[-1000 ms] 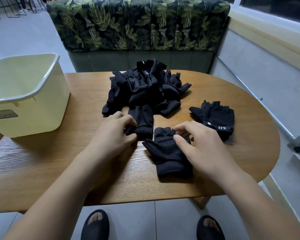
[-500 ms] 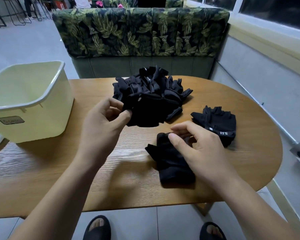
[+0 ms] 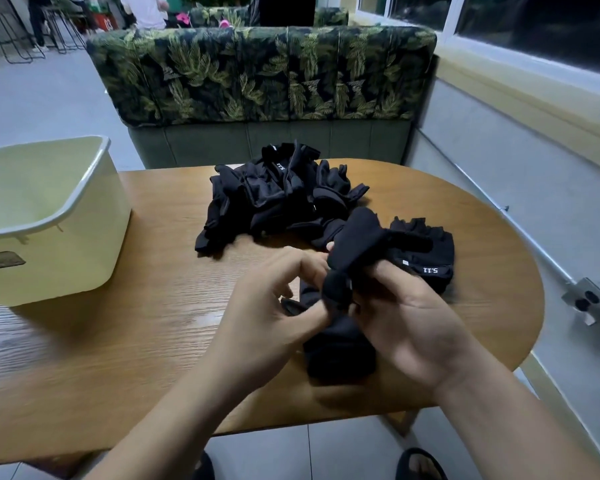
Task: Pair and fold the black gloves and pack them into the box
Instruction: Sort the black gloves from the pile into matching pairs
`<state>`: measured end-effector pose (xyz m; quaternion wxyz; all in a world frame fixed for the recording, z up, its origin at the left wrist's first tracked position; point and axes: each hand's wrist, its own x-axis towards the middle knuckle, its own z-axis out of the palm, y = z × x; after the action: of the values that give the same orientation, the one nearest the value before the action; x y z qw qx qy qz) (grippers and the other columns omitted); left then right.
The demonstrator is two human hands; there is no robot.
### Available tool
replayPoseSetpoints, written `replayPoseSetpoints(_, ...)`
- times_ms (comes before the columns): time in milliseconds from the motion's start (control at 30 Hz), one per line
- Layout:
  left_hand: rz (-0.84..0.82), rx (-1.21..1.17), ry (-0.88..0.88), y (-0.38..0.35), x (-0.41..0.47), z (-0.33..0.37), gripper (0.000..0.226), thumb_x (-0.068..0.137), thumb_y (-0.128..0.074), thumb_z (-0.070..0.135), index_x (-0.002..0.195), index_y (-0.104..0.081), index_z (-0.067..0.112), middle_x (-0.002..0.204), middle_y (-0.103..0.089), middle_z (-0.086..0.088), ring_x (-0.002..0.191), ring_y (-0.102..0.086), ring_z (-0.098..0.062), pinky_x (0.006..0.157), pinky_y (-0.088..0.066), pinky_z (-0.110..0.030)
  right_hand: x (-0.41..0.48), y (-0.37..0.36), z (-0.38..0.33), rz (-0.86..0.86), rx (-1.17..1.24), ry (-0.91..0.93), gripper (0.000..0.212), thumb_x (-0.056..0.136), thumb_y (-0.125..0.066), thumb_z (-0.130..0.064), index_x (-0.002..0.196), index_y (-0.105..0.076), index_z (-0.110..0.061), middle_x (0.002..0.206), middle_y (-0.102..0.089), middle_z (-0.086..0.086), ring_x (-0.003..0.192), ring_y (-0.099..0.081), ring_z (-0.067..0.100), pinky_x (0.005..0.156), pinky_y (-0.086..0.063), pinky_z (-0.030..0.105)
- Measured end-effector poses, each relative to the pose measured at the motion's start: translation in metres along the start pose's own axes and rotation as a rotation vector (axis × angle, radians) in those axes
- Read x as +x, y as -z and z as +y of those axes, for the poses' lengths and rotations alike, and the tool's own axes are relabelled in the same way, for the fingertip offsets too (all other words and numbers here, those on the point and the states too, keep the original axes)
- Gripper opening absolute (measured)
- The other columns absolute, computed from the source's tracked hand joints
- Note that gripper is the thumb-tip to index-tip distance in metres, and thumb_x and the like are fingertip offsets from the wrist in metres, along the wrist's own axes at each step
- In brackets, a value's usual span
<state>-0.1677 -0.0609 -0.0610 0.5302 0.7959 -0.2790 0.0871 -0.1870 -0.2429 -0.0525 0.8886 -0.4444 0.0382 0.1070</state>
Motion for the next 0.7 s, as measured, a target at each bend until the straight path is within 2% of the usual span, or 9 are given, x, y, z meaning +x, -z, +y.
replayPoseSetpoints(67, -0.059, 0.076, -0.014, 0.005, 0.001, -0.003, 0.024, 0.08, -0.077, 0.0, 0.09, -0.071, 0.021, 0.105, -0.071, 0.01, 0.108, -0.066, -0.003, 0.076, -0.043, -0.022, 0.002, 0.006, -0.002, -0.014, 0.042, -0.009, 0.058, 0.068, -0.08, -0.028, 0.119, -0.078, -0.001, 0.125, -0.075, 0.02, 0.113, -0.072, 0.027, 0.099, -0.057, 0.034)
replayPoseSetpoints(133, -0.061, 0.079, 0.016, 0.01, 0.003, -0.004, 0.029, 0.083, -0.074, -0.002, 0.092, -0.073, 0.025, 0.109, -0.071, 0.009, 0.111, -0.066, -0.014, 0.078, -0.045, -0.027, 0.003, 0.011, -0.005, 0.039, 0.069, -0.009, 0.057, 0.07, -0.074, -0.022, 0.122, -0.076, 0.002, 0.126, -0.075, 0.022, 0.117, -0.073, 0.03, 0.104, -0.058, 0.035)
replayPoseSetpoints(200, -0.009, -0.04, 0.108, 0.013, 0.004, -0.002, 0.022, 0.092, -0.069, 0.005, 0.099, -0.073, 0.025, 0.107, -0.075, 0.012, 0.105, -0.067, -0.011, 0.081, -0.047, -0.027, 0.001, 0.01, -0.008, 0.057, 0.005, -0.02, 0.051, 0.08, -0.062, -0.017, 0.126, -0.073, 0.0, 0.126, -0.076, 0.02, 0.121, -0.073, 0.029, 0.105, -0.056, 0.038)
replayPoseSetpoints(267, 0.018, -0.153, 0.226, 0.012, 0.005, -0.001, 0.015, 0.101, -0.069, 0.016, 0.111, -0.071, 0.026, 0.105, -0.077, 0.012, 0.103, -0.07, -0.009, 0.089, -0.052, -0.03, -0.002, 0.008, -0.007, 0.037, -0.069, -0.045, 0.042, 0.081, -0.059, -0.017, 0.117, -0.078, -0.006, 0.12, -0.078, 0.018, 0.112, -0.076, 0.026, 0.105, -0.056, 0.042)
replayPoseSetpoints(333, -0.019, -0.182, 0.332, 0.01, 0.007, -0.001, 0.023, 0.098, -0.072, 0.031, 0.121, -0.07, 0.033, 0.113, -0.076, 0.007, 0.107, -0.072, -0.011, 0.092, -0.059, -0.036, -0.005, 0.007, -0.005, 0.026, -0.128, -0.082, 0.035, 0.081, -0.061, -0.017, 0.108, -0.082, -0.011, 0.117, -0.079, 0.018, 0.109, -0.077, 0.029, 0.103, -0.056, 0.045)
replayPoseSetpoints(433, -0.13, -0.394, 0.498, 0.005, 0.008, -0.001, 0.042, 0.089, -0.07, 0.041, 0.129, -0.07, 0.028, 0.116, -0.078, 0.003, 0.099, -0.075, -0.01, 0.078, -0.058, -0.023, -0.008, 0.004, -0.003, -0.019, -0.212, -0.142, 0.034, 0.087, -0.062, -0.019, 0.116, -0.079, -0.009, 0.121, -0.077, 0.021, 0.118, -0.073, 0.036, 0.105, -0.056, 0.045)
replayPoseSetpoints(500, -0.146, -0.543, 0.571, 0.004, 0.009, -0.002, 0.045, 0.088, -0.072, 0.036, 0.13, -0.07, 0.021, 0.112, -0.079, -0.003, 0.09, -0.069, -0.014, 0.074, -0.054, -0.023, -0.008, 0.003, -0.004, -0.039, -0.243, -0.177, 0.032, 0.095, -0.059, -0.016, 0.122, -0.075, -0.007, 0.12, -0.077, 0.022, 0.117, -0.074, 0.035, 0.099, -0.062, 0.042)
replayPoseSetpoints(600, -0.058, -0.633, 0.568, 0.007, 0.009, -0.008, 0.046, 0.088, -0.079, 0.019, 0.132, -0.068, 0.019, 0.125, -0.072, -0.021, 0.098, -0.066, -0.026, 0.083, -0.054, -0.036, -0.007, 0.004, -0.003, -0.02, -0.283, -0.212, 0.028, 0.107, -0.05, -0.011, 0.127, -0.07, -0.009, 0.116, -0.08, 0.017, 0.107, -0.078, 0.025, 0.078, -0.065, 0.031)
replayPoseSetpoints(700, 0.066, -0.549, 0.489, 0.014, 0.01, -0.01, 0.036, 0.088, -0.078, 0.001, 0.12, -0.071, 0.016, 0.106, -0.073, -0.012, 0.093, -0.068, -0.019, 0.079, -0.053, -0.035, -0.004, 0.006, 0.0, -0.006, -0.335, -0.203, 0.03, 0.109, -0.052, -0.021, 0.13, -0.068, -0.006, 0.118, -0.079, 0.014, 0.107, -0.078, 0.023, 0.079, -0.062, 0.03)
